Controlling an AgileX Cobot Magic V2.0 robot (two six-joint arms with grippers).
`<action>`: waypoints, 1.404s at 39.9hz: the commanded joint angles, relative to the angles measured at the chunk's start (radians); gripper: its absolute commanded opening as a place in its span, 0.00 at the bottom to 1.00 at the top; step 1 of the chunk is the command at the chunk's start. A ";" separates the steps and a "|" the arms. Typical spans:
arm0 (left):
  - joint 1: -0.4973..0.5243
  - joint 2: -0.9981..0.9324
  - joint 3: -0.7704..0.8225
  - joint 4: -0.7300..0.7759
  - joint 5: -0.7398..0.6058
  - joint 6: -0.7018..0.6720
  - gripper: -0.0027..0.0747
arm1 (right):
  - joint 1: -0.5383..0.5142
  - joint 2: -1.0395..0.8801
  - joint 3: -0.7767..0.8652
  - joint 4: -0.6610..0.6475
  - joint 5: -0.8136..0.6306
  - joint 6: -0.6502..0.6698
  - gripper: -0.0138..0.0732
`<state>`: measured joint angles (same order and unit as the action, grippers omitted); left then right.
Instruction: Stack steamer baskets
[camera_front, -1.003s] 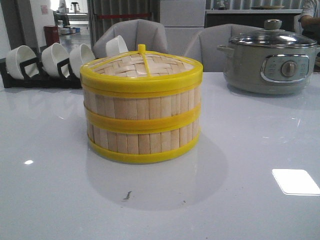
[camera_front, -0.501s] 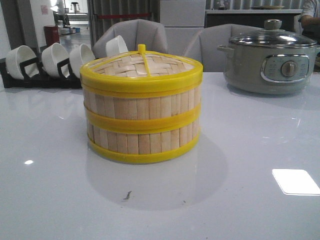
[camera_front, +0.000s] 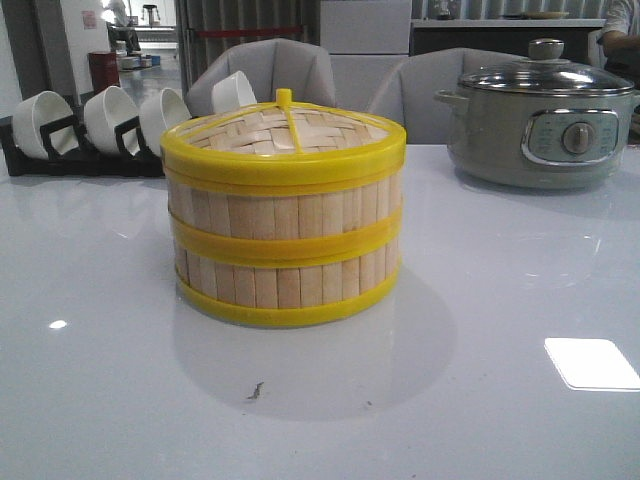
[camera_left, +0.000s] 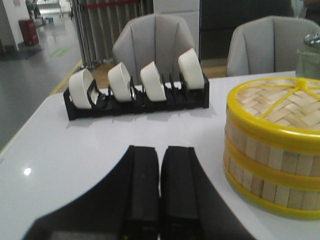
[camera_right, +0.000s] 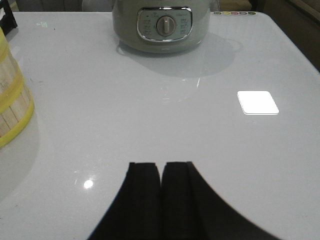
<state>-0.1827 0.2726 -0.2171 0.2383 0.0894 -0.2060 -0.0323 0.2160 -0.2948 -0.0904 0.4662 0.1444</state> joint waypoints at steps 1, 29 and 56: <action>0.003 -0.055 0.030 -0.009 -0.173 0.003 0.14 | -0.009 0.009 -0.031 -0.005 -0.085 -0.006 0.22; 0.120 -0.292 0.224 -0.044 -0.203 0.003 0.14 | -0.009 0.009 -0.031 -0.005 -0.084 -0.006 0.22; 0.125 -0.290 0.224 -0.122 -0.206 0.079 0.14 | -0.009 0.009 -0.031 -0.005 -0.084 -0.006 0.22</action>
<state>-0.0583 -0.0041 0.0076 0.1680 -0.0368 -0.1815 -0.0323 0.2160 -0.2948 -0.0904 0.4662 0.1444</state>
